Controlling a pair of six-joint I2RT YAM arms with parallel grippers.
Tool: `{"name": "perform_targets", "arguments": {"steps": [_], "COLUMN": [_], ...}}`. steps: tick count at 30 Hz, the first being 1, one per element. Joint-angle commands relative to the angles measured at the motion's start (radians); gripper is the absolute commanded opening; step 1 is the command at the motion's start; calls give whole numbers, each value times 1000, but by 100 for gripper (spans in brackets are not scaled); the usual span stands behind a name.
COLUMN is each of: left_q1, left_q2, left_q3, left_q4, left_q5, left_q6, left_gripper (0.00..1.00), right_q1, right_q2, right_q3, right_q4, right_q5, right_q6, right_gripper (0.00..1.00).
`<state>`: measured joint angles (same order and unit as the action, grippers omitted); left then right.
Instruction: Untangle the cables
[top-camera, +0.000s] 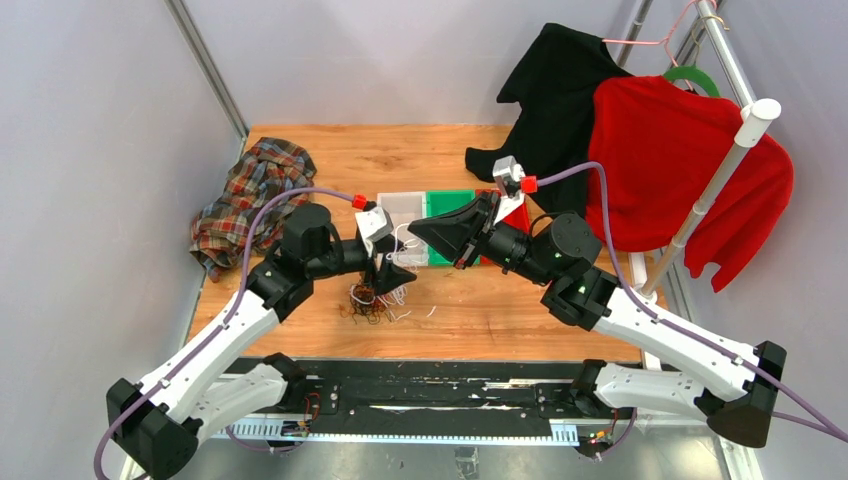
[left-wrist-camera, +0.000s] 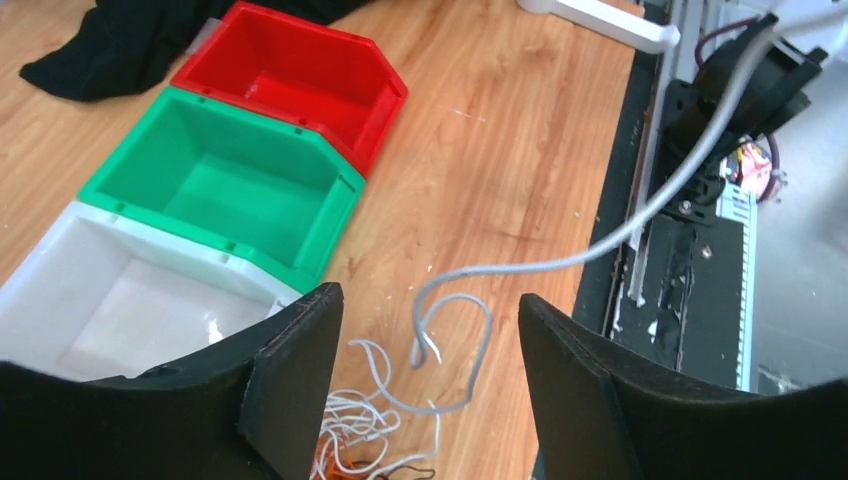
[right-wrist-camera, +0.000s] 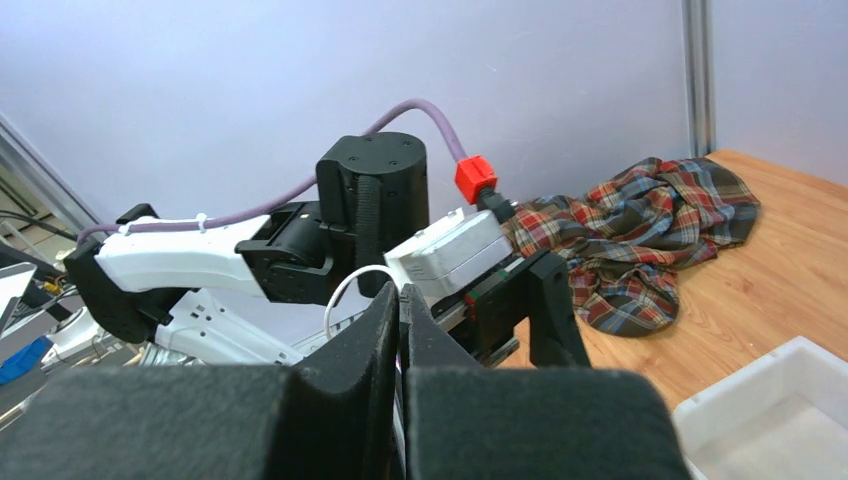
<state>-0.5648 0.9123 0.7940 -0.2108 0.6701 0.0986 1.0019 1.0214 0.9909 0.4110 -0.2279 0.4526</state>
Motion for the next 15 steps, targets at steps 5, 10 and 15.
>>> {"name": "perform_targets", "arguments": {"steps": [5,10,15], "left_q1": [-6,-6,-6], "left_q2": [53,86,51], "left_q3": [21,78,176], "left_q4": [147,111,57], "left_q5": [74,226,190], "left_q6": [-192,-287,-284], "left_gripper": [49,3,1], "right_q1": [21,21,21], "right_q2": [-12,-25,-66], "right_q3": [6,-7,-12], "right_q4": [42,14,-129], "right_q5": [-29,-4,15], "right_q6": [6,-29,-128], "right_gripper": [1,1,29]}}
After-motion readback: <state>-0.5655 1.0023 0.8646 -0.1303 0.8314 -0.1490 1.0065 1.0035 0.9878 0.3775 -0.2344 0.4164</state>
